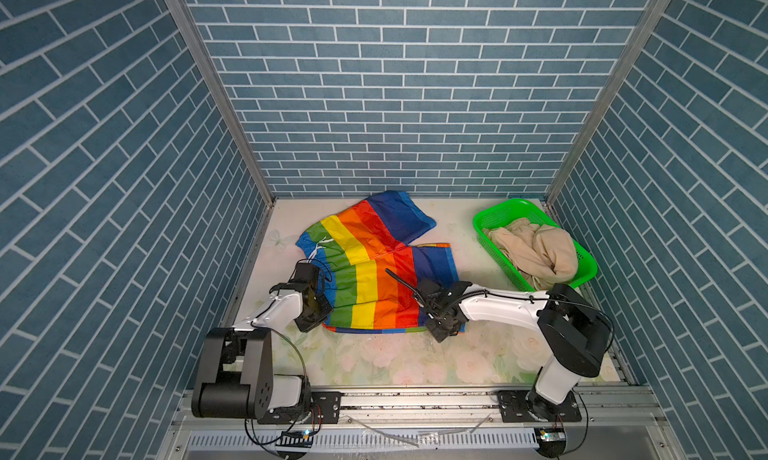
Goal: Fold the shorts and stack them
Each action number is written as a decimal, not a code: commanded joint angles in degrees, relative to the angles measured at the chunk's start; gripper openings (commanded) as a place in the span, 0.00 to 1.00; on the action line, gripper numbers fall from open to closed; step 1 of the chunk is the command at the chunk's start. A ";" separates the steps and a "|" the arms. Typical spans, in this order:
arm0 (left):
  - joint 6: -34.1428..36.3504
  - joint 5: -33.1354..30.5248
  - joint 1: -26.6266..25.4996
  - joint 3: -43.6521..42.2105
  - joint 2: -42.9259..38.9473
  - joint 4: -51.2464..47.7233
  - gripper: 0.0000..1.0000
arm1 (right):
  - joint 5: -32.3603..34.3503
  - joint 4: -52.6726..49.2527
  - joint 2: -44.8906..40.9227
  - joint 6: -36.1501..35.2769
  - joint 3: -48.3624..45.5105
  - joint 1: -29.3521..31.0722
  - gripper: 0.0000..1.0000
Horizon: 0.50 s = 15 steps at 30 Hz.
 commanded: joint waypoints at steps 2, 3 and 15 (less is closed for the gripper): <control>0.60 -1.14 -0.14 1.14 -2.40 -3.91 0.00 | 4.85 -1.44 -6.42 1.96 -1.75 -0.84 0.00; 0.60 -1.07 -0.18 1.68 -3.69 -4.97 0.00 | 5.76 -1.73 -8.33 2.13 -1.72 -0.84 0.00; 2.33 1.93 -2.29 14.44 -21.54 -28.18 0.00 | 10.11 -11.99 -30.00 7.20 4.48 -0.74 0.00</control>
